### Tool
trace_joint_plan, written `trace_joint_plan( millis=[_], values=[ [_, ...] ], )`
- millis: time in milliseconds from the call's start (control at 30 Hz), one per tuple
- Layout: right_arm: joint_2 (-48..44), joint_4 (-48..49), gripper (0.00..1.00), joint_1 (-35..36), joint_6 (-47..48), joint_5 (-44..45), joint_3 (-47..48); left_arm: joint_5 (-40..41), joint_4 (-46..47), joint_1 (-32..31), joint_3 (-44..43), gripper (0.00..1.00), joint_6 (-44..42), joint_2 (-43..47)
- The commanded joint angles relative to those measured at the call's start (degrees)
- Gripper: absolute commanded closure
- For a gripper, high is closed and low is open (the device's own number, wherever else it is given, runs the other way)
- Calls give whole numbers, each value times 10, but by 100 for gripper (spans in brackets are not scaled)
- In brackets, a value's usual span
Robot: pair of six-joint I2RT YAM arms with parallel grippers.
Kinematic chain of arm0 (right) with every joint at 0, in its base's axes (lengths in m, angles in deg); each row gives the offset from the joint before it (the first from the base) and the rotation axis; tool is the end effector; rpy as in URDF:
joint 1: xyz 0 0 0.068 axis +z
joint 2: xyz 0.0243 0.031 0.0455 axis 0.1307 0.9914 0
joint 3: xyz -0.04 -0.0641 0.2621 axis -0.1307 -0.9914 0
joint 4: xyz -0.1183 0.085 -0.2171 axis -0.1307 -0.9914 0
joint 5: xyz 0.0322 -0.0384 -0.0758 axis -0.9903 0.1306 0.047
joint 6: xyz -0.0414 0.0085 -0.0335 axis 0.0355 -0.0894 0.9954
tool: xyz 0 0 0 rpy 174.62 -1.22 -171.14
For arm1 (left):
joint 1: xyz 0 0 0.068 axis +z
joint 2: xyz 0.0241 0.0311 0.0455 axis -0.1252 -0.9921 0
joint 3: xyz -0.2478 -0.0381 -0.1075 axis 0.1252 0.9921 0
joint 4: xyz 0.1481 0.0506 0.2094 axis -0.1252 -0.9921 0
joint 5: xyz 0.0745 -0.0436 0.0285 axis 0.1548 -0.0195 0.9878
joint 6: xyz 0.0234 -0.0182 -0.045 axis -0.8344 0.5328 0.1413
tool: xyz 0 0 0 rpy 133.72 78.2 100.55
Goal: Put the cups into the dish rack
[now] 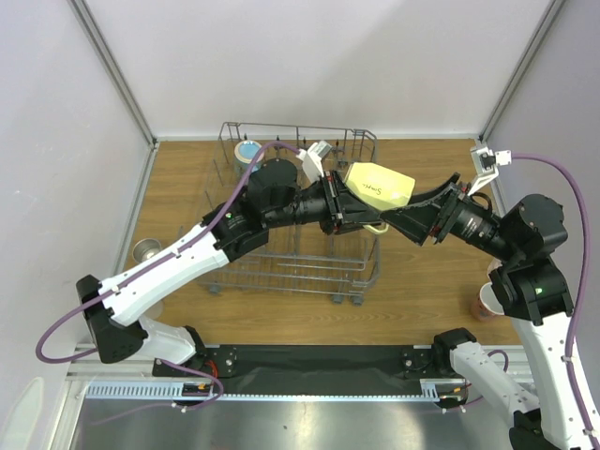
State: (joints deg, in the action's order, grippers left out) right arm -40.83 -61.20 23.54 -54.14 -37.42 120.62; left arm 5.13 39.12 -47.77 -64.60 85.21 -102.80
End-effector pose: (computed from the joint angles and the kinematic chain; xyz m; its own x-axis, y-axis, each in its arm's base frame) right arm 0.1041 0.0549 0.4695 -0.4168 0.3515 -0.8383 -0.7457 0.3952 0.5365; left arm 0.1707 -0.2649 0.4350 -0.9443 -0.2170 -0.2472 0.2082 0.1874 -0.9600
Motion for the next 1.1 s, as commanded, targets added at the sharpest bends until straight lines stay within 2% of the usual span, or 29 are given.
trace_joint_plan(
  millis=[0, 300, 367, 567, 733, 867, 1067],
  values=[
    [-11, -12, 25, 3, 4, 30, 28, 50, -49, 18, -57, 100, -75, 37],
    [-1, -236, 23, 3, 85, 156, 74, 145, -243, 53, -169, 100, -222, 27],
    [3, -276, 23, 3, 103, 185, 90, 192, -297, 57, -196, 100, -266, 18],
    [7, -338, 23, 2, 123, 220, 117, 271, -401, 107, -226, 100, -368, -10],
    [15, -364, 22, 3, 142, 234, 136, 331, -439, 180, -220, 100, -454, -35],
    [23, -378, 21, 2, 151, 245, 151, 373, -425, 237, -175, 100, -481, -32],
    [32, -387, 21, 3, 157, 255, 154, 454, -453, 296, -148, 100, -418, -70]
  ],
)
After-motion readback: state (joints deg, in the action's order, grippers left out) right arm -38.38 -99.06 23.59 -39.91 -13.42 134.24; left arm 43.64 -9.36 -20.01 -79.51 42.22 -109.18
